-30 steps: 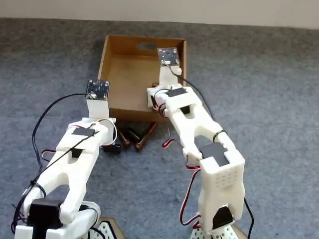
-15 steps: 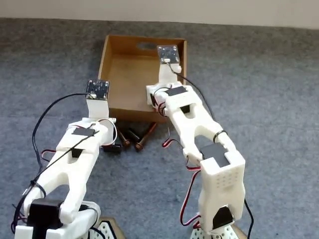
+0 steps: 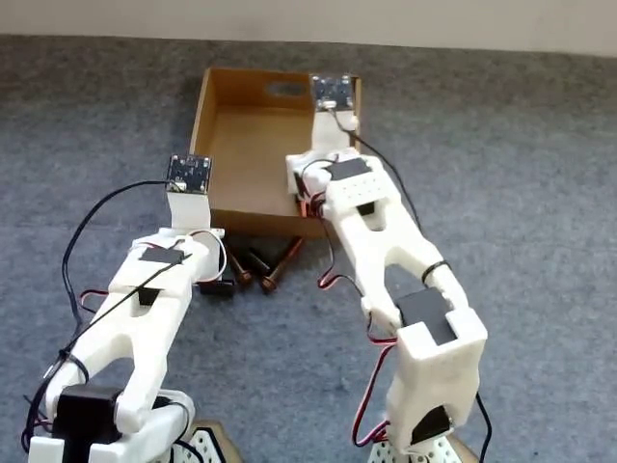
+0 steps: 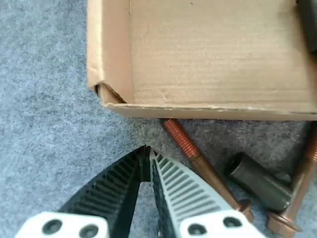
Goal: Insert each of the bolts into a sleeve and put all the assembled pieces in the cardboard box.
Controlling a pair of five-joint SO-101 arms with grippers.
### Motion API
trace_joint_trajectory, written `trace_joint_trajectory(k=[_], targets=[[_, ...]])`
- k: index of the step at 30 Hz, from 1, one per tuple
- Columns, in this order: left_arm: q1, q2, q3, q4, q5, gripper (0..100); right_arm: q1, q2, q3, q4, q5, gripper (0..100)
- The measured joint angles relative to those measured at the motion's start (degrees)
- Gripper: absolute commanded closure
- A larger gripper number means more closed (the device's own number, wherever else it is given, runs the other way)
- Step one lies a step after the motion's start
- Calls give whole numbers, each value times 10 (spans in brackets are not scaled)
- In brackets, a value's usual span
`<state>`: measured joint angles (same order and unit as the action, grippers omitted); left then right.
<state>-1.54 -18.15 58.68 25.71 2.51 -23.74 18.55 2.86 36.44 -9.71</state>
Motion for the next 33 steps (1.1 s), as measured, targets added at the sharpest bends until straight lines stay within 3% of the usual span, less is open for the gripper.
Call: trace_joint_trajectory(k=[10,25,33], targets=[[0,0,0,0,0,992,-25,122,-55,-31,0,992],[0,0,1,-17,0,992,11,127,-86,-20,0,992],[0,0,1,-17,0,992,24,124,-208,116,0,992]])
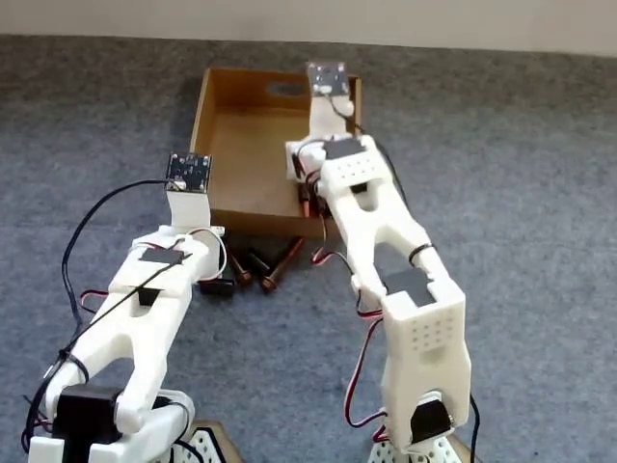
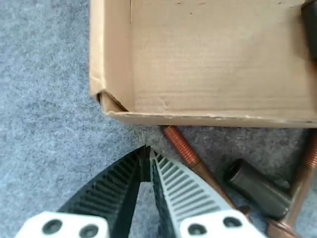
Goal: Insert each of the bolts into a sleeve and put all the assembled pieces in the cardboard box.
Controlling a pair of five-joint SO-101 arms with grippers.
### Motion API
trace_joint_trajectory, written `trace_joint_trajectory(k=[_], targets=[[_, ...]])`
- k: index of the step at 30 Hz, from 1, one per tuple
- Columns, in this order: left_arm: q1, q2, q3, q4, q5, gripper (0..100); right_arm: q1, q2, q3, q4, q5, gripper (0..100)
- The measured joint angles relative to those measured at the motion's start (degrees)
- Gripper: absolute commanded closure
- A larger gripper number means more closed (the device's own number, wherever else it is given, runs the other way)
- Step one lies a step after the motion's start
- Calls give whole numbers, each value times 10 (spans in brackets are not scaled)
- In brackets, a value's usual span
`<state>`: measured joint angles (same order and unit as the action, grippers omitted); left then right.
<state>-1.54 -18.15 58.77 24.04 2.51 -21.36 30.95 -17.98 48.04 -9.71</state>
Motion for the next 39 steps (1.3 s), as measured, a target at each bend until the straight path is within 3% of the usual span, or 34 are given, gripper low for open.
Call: trace_joint_trajectory(k=[7,26,39], targets=[[0,0,0,0,0,992,-1,-73,-54,127,0,992],[0,0,0,0,0,992,-1,-250,-55,299,0,992],[0,-6,0,4,0,992,-1,-262,-55,412,0,992]])
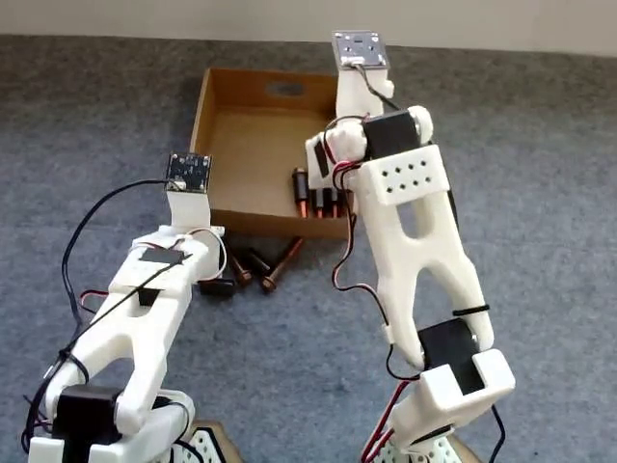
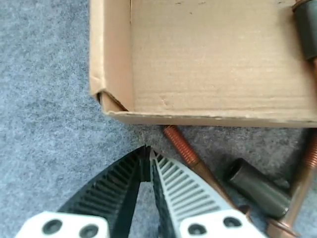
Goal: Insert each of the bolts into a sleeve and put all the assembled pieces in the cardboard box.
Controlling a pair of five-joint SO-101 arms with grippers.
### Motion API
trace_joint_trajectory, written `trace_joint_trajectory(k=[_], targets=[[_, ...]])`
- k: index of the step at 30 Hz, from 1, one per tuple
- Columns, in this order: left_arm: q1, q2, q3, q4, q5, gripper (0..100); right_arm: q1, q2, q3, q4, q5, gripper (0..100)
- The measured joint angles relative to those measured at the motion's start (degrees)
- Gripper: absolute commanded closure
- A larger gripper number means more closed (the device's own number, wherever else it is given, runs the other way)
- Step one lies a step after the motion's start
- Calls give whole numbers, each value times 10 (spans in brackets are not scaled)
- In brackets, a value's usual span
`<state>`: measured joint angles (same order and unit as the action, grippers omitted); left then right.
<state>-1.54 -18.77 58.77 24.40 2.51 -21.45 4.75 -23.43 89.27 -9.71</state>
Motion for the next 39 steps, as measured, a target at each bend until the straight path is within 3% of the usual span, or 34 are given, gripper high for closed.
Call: trace_joint_trajectory(k=[7,16,20,23,27,33,39], targets=[[-22,-84,16,43,-1,992,-28,-61,55,-2,0,992],[-133,-111,20,45,3,992,-142,-336,439,-222,13,988],[-195,-111,18,45,60,992,-171,-396,612,-328,74,971],[-253,-111,9,43,126,992,-197,-399,684,-382,88,883],[-323,-111,8,8,188,992,-242,-370,700,-410,88,837],[-377,-111,8,-11,204,989,-287,-266,667,-447,91,837],[-428,-111,8,-43,204,838,-295,-156,591,-450,91,837]])
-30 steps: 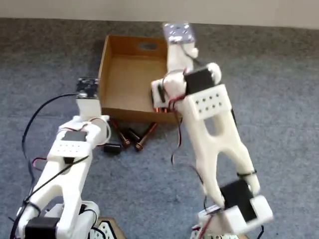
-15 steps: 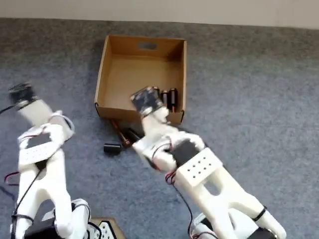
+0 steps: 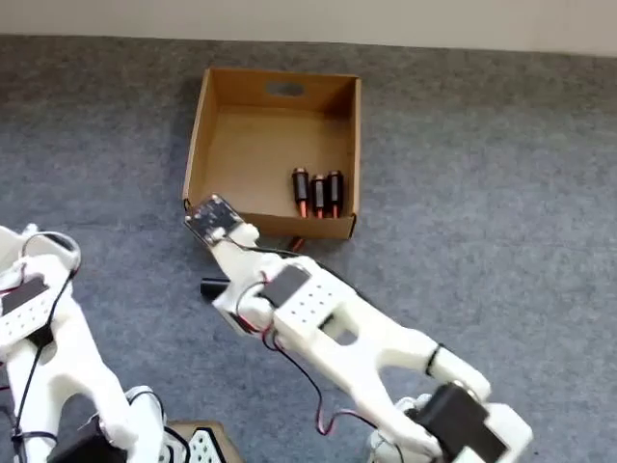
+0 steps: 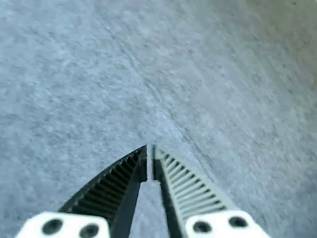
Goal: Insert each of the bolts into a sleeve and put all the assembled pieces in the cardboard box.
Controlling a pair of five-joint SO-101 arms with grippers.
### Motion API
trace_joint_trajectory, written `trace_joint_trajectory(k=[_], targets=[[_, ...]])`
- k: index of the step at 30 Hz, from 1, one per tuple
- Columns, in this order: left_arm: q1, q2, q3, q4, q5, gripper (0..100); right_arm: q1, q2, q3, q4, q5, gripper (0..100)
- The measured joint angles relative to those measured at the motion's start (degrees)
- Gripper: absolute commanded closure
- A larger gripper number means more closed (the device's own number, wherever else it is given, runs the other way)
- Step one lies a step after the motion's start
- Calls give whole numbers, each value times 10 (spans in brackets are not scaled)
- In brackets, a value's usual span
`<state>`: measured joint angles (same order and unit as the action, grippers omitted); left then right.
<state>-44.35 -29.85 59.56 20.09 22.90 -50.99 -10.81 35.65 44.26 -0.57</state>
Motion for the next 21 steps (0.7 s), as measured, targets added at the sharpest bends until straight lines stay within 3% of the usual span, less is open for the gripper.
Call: trace_joint_trajectory(k=[7,14,21], targets=[[-6,0,0,-2,103,822,-26,95,-77,-2,62,834],[-7,0,0,-2,113,822,-30,200,-166,-3,68,834],[-7,0,0,-2,113,822,-31,280,-213,-3,127,858]])
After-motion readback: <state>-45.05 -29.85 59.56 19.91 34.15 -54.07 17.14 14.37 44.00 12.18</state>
